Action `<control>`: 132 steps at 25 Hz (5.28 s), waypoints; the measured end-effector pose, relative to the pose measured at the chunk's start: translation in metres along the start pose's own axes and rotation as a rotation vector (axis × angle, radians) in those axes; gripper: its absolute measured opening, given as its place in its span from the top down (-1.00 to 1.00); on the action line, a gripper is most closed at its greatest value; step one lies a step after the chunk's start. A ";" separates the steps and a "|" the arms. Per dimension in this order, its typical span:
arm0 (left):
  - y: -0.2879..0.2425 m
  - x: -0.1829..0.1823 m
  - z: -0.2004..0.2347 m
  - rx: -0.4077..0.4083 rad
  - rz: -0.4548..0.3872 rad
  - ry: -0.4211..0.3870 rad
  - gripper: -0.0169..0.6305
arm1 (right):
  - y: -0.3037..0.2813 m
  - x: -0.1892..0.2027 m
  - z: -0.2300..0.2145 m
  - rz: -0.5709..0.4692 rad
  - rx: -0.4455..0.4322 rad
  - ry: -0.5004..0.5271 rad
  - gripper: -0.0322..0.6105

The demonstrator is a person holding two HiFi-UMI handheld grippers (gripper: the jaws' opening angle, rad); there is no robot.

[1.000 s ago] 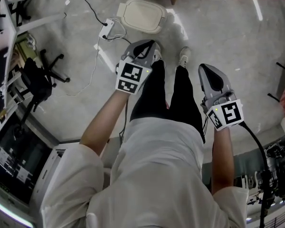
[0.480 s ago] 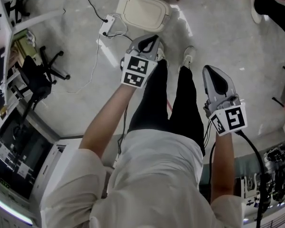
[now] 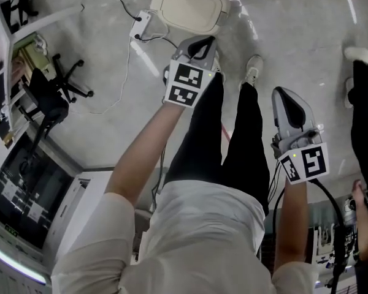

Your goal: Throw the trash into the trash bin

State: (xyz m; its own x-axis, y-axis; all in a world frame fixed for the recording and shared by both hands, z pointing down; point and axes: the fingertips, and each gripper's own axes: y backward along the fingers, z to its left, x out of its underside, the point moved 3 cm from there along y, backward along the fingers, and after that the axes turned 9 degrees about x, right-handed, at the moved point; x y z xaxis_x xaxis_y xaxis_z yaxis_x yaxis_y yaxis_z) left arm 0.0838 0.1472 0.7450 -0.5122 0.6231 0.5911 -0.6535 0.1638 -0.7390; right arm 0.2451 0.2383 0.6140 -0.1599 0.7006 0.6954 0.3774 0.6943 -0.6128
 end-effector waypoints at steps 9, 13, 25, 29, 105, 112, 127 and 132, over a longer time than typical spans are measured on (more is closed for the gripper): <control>-0.037 0.024 0.018 -0.007 0.014 0.014 0.94 | -0.020 0.029 -0.017 0.011 0.010 -0.044 0.89; -0.057 0.031 0.023 -0.013 0.022 0.026 0.94 | -0.027 0.041 -0.029 0.025 0.016 -0.057 0.89; -0.110 0.075 0.043 -0.039 0.114 0.072 0.94 | -0.047 0.059 -0.055 0.014 0.040 -0.108 0.89; -0.123 0.079 0.045 -0.031 0.124 0.040 0.94 | -0.053 0.065 -0.059 0.011 0.034 -0.119 0.89; -0.218 0.114 0.056 -0.342 0.424 0.045 0.94 | -0.053 0.091 -0.119 0.010 0.051 -0.147 0.89; -0.193 0.115 0.054 -0.318 0.378 0.072 0.94 | -0.055 0.084 -0.104 0.006 0.038 -0.115 0.89; -0.138 0.114 0.033 -0.268 0.235 0.143 0.94 | -0.050 0.080 -0.052 0.010 0.017 -0.054 0.89; -0.108 0.095 0.026 -0.247 0.145 0.167 0.94 | -0.044 0.068 -0.034 0.008 0.007 -0.030 0.89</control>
State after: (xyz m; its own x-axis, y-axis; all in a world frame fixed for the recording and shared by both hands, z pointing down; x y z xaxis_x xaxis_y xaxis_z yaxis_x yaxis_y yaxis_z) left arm 0.0912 0.1691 0.8894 -0.4785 0.7668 0.4278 -0.4152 0.2318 -0.8797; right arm 0.2488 0.2498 0.7004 -0.1840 0.7104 0.6794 0.3723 0.6900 -0.6207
